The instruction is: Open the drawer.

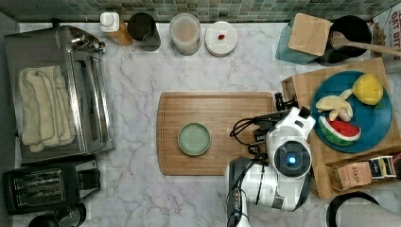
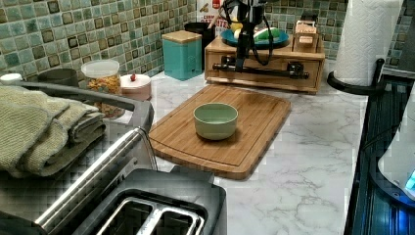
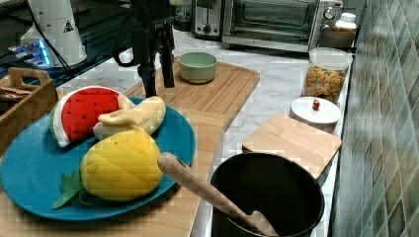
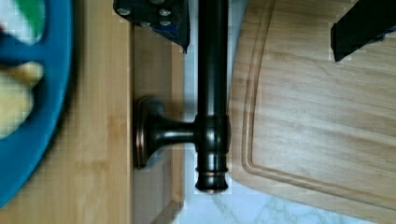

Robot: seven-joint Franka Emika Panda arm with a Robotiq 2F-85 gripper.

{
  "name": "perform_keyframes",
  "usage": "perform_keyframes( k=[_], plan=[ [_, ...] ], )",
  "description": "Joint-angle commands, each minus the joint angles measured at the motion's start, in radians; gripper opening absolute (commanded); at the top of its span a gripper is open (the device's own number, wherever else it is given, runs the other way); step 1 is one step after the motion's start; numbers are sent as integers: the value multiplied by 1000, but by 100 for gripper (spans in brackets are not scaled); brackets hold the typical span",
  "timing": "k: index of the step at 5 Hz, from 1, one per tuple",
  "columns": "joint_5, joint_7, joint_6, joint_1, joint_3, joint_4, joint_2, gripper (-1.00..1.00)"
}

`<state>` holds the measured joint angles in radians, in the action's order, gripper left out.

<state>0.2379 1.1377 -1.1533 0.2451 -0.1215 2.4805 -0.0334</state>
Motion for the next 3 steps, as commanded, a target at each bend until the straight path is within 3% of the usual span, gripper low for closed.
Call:
perform_keyframes(
  k=[1, 3],
  plan=[
    [160, -228, -53, -17, -62, -15, -107, 100],
    [9, -69, -89, 15, -9, -15, -174, 100]
  ],
)
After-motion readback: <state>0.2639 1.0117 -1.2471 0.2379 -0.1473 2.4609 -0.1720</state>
